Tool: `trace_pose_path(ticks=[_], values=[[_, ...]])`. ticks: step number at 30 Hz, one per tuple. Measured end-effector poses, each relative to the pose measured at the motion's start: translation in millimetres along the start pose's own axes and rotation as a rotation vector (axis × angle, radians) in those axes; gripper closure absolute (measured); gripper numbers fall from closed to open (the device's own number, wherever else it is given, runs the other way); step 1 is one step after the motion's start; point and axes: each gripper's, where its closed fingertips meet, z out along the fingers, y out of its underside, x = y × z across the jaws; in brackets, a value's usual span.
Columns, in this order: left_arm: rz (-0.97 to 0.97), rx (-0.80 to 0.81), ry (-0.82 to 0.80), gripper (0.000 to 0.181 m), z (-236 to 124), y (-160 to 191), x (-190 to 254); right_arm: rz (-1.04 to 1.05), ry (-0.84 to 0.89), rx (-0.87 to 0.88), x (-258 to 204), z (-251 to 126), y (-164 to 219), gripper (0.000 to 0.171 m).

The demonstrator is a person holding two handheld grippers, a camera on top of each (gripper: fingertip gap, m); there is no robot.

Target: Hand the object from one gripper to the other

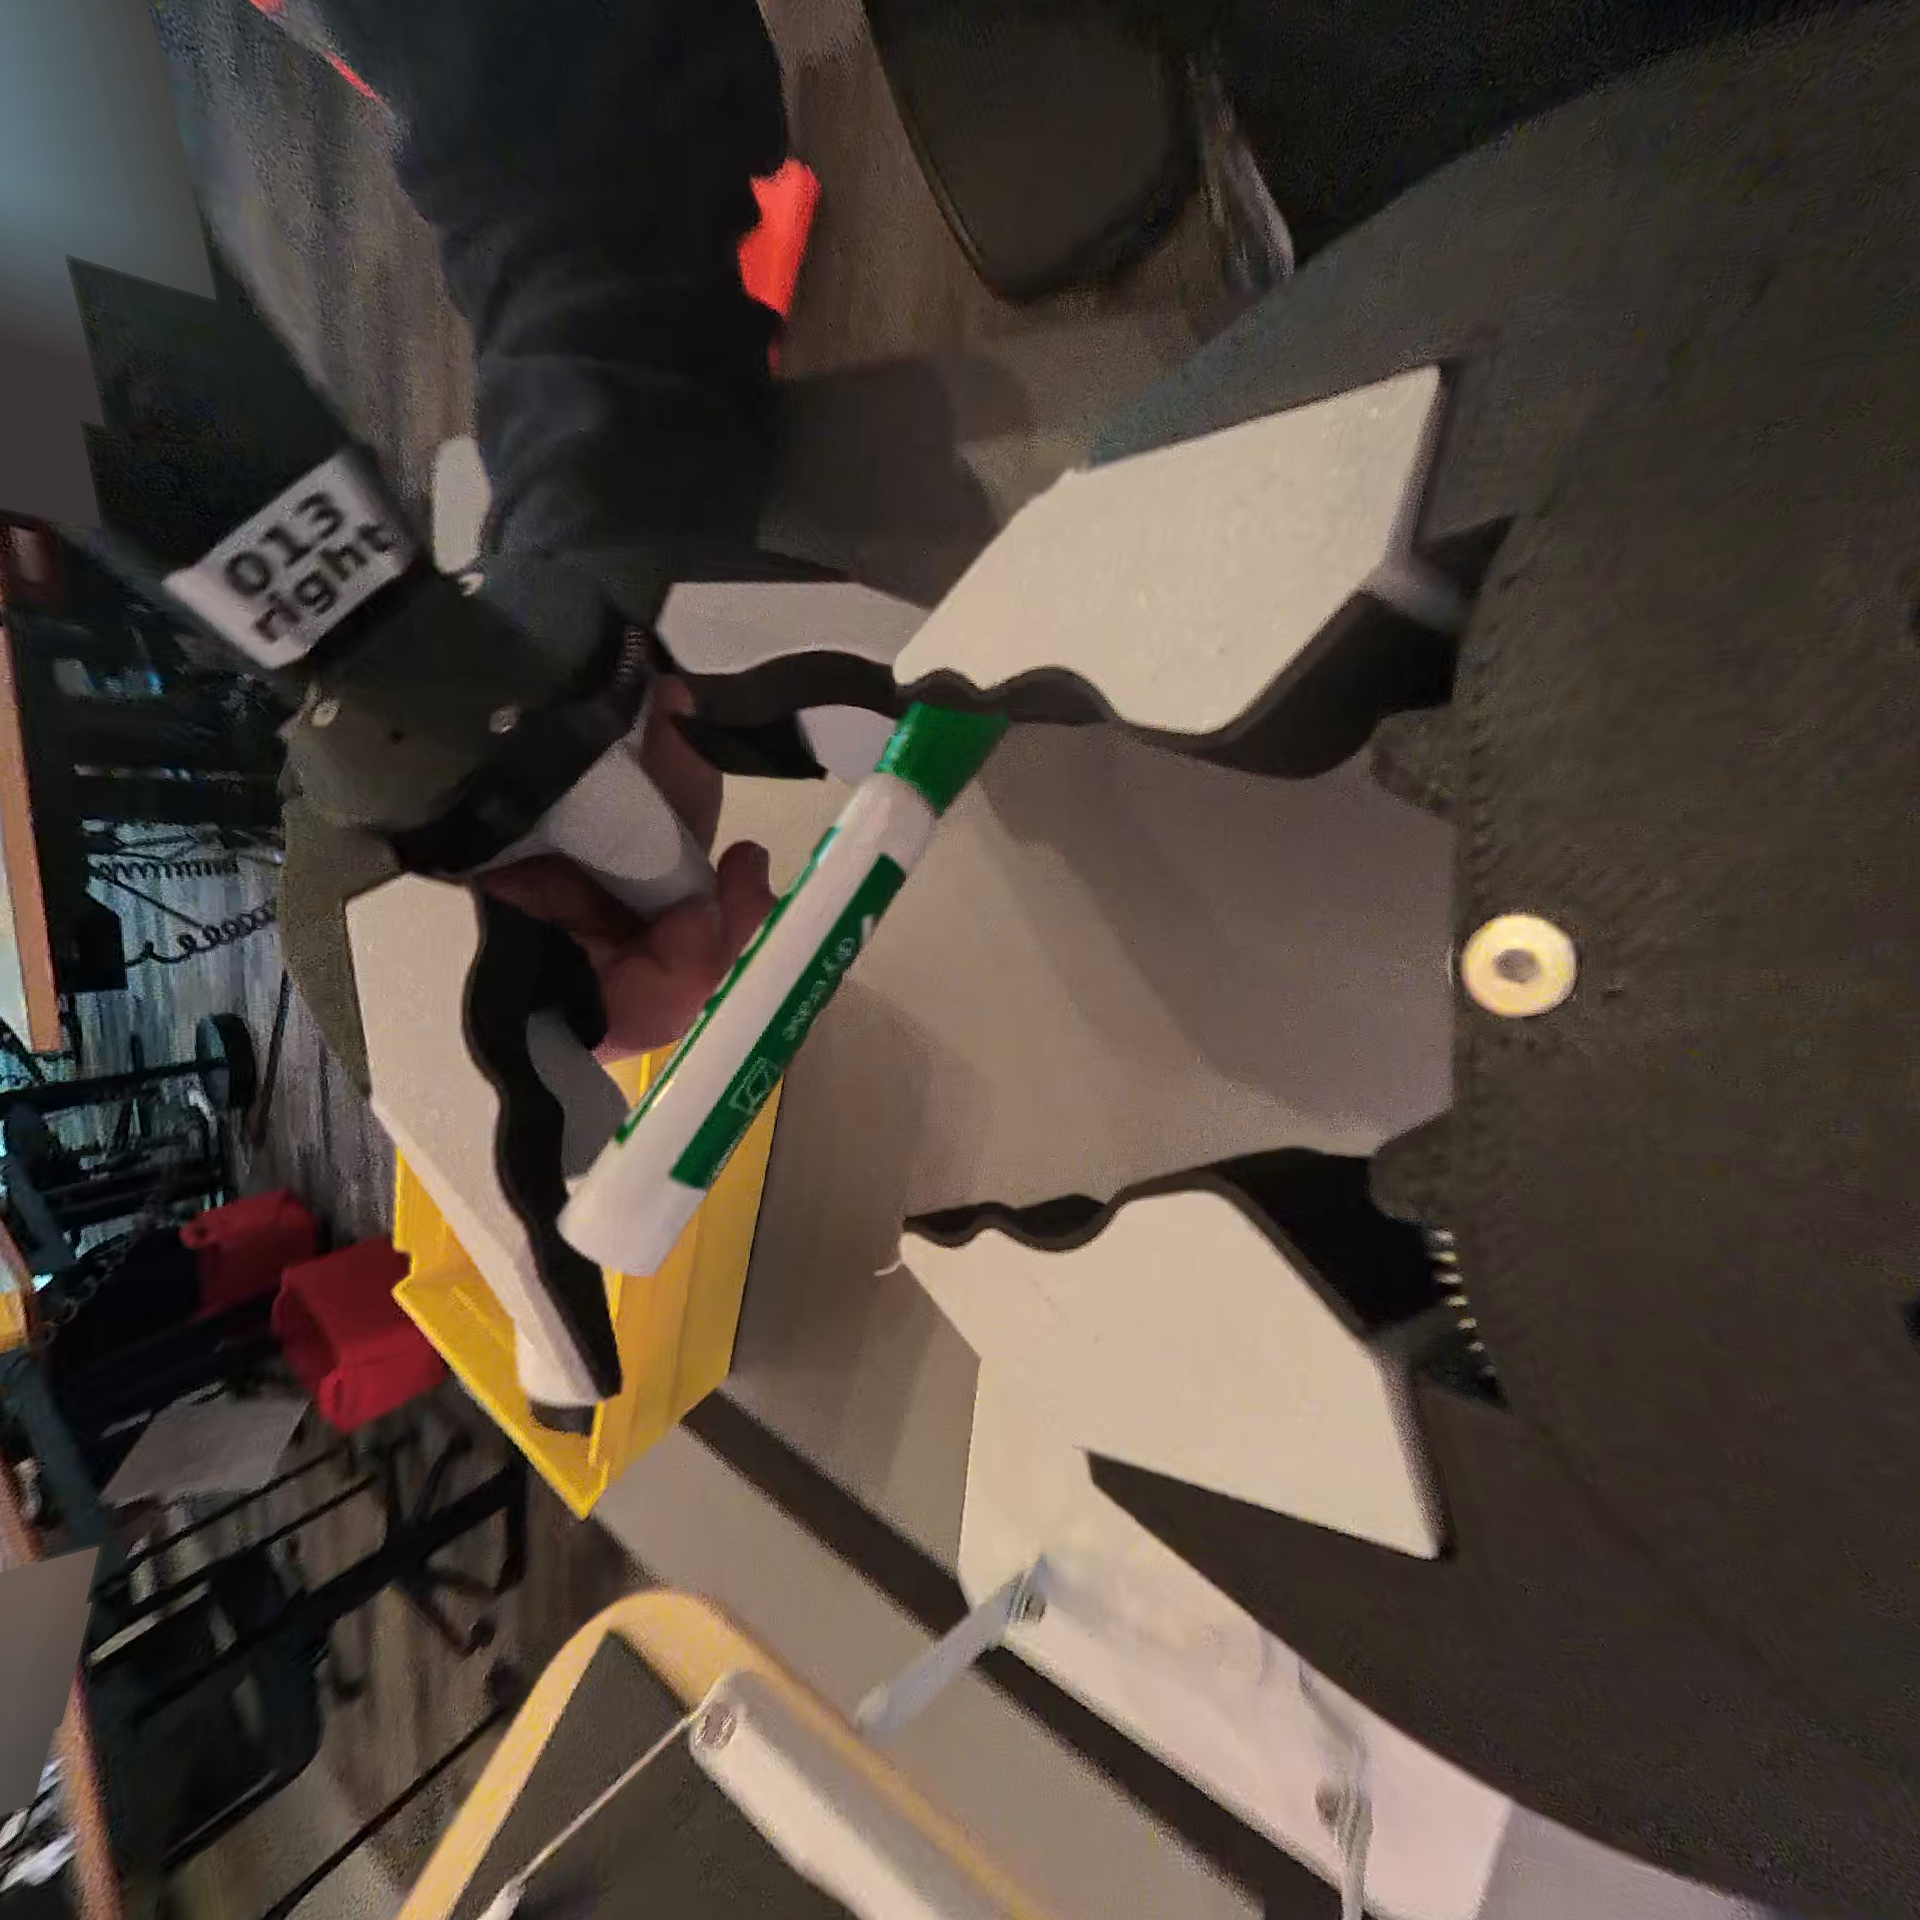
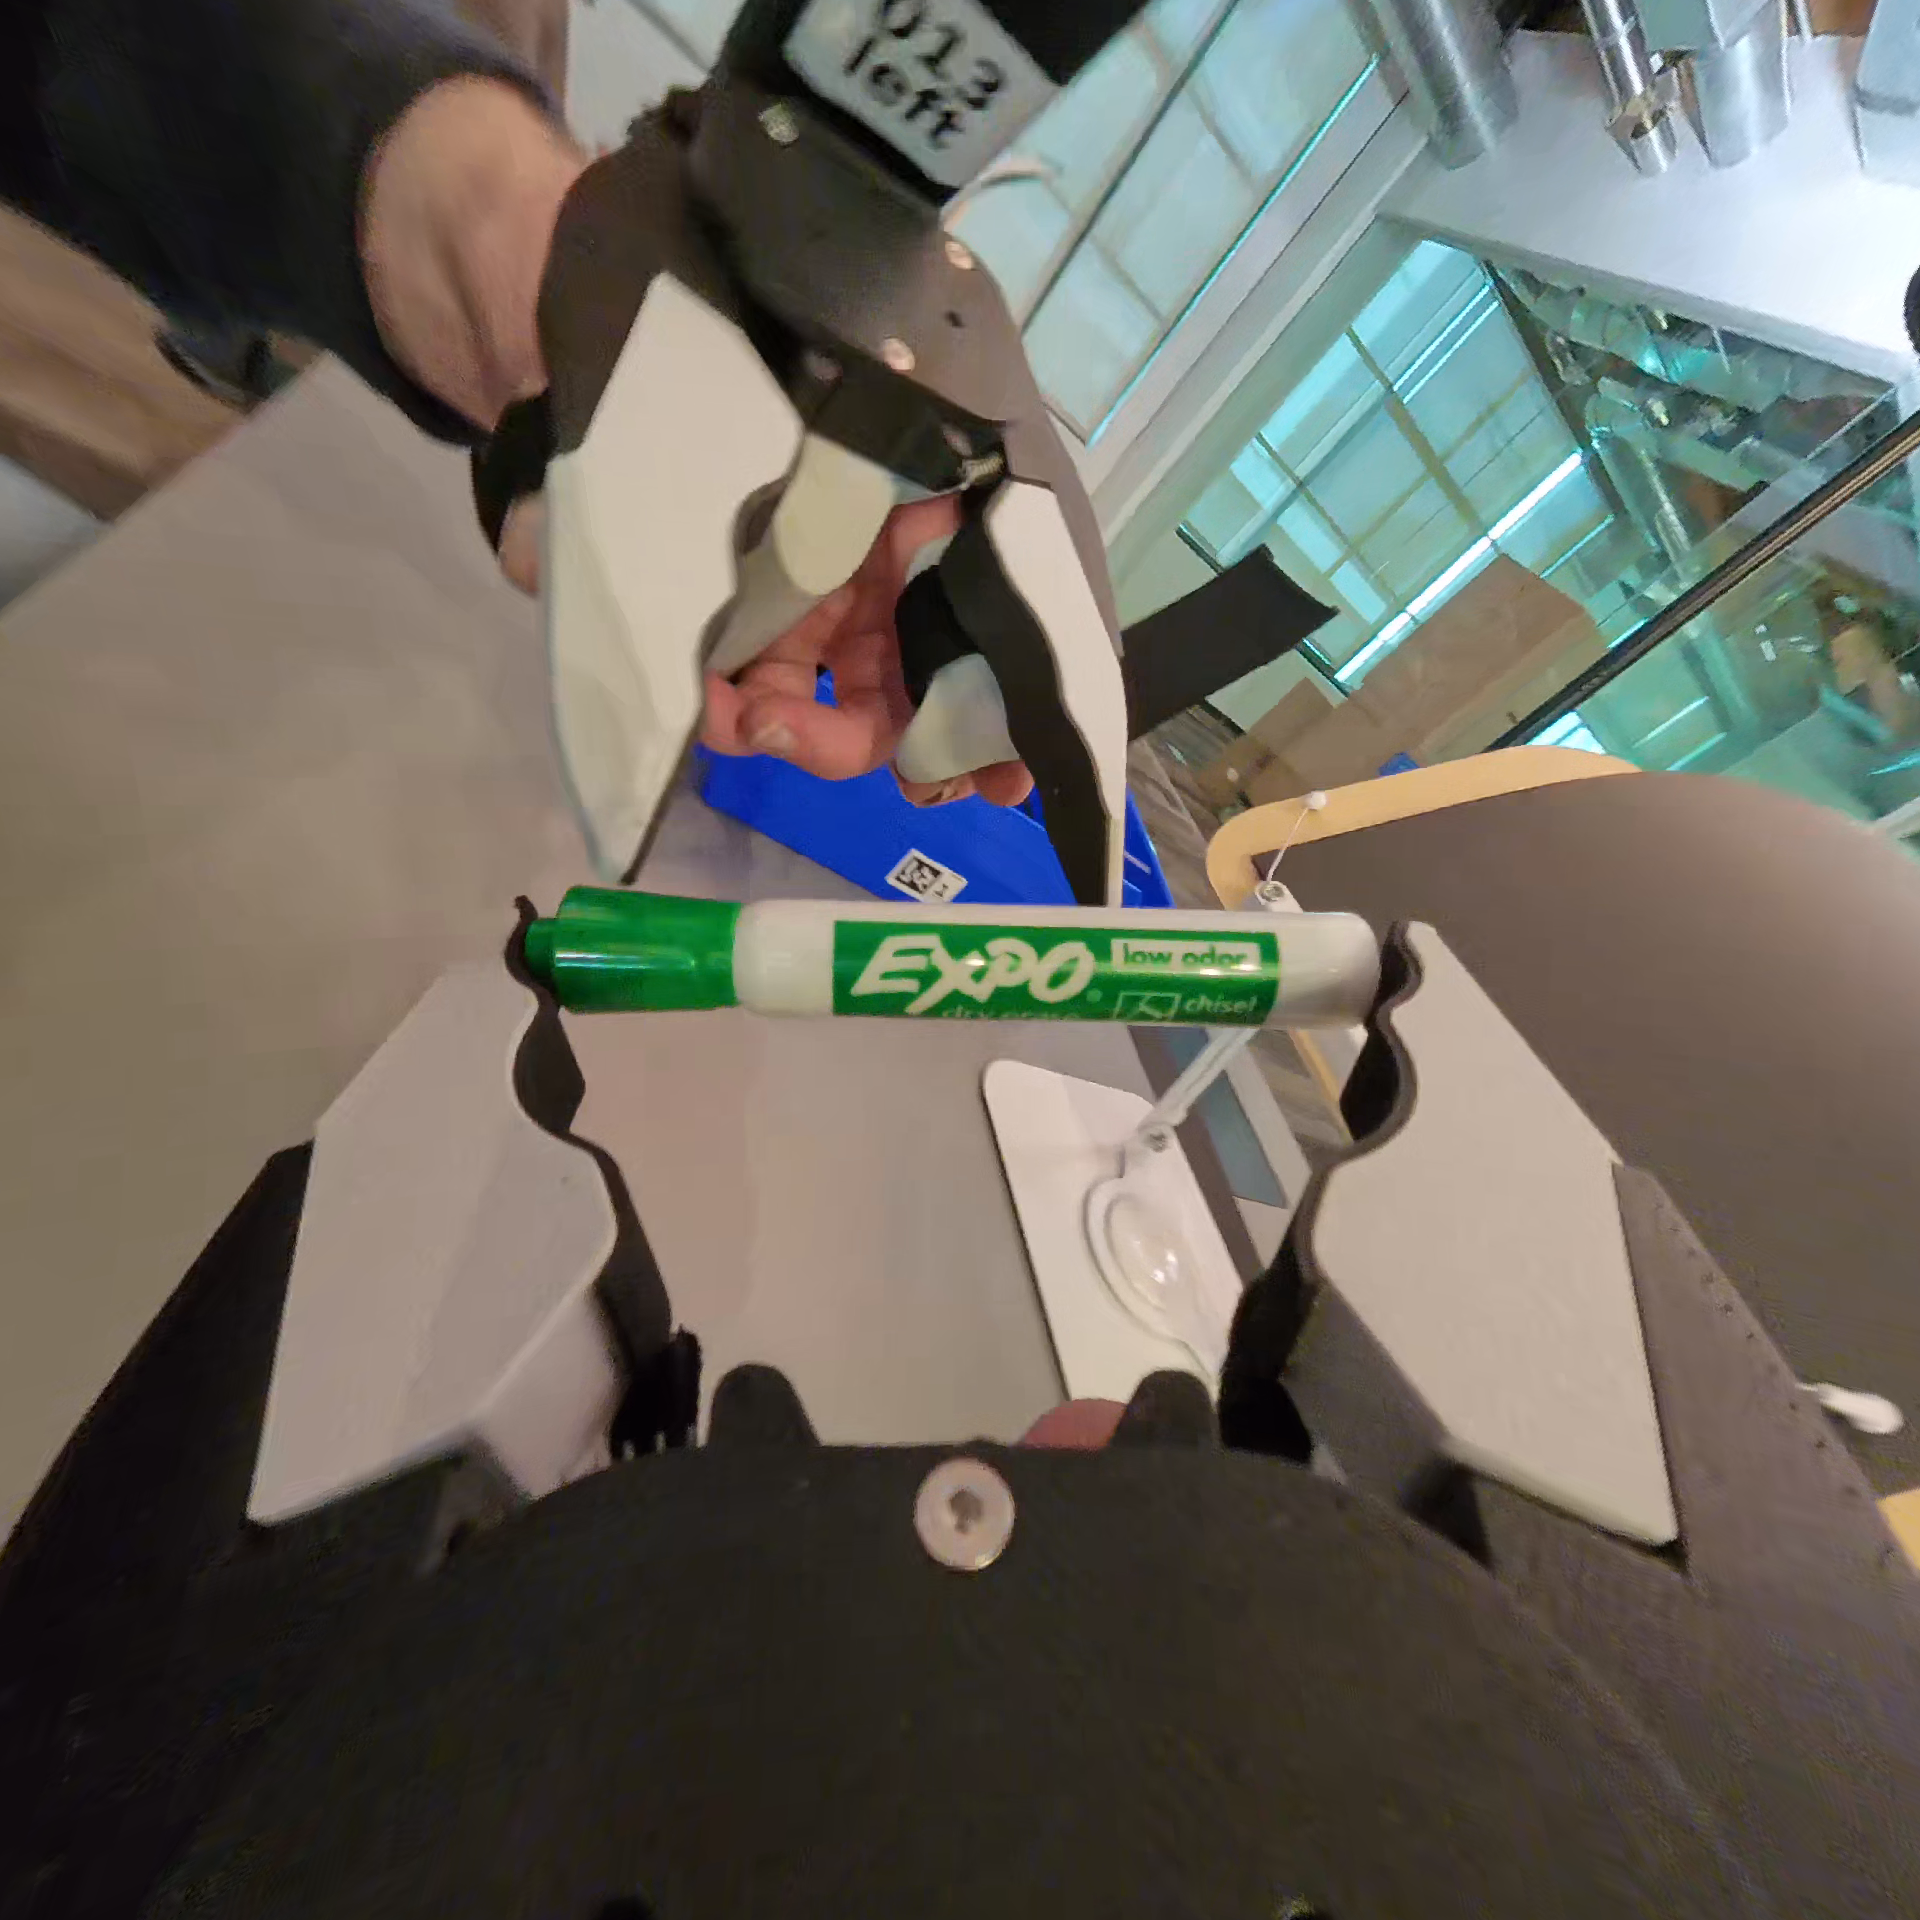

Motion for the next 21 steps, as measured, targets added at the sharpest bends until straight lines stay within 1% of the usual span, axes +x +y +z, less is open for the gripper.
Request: trace_pose_path(ticks=[4, 7, 14, 21], values=[[0.141, 0.019, -0.092, 0.085, -3, -8, -1, 0.097, -0.027, 0.063, 1, -4, -2, 0.023], [0.197, 0.02, -0.085, 0.079, -5, -11, 4, 0.137, -0.045, 0.1, -1, -6, -4, 0.023], [0.251, 0.028, -0.057, 0.071, -5, -13, 10, 0.174, -0.097, 0.182, -7, -8, -15, 0.023], [0.291, 0.04, -0.05, 0.061, 3, -15, 10, 0.19, -0.127, 0.215, -14, -8, -20, 0.023]])
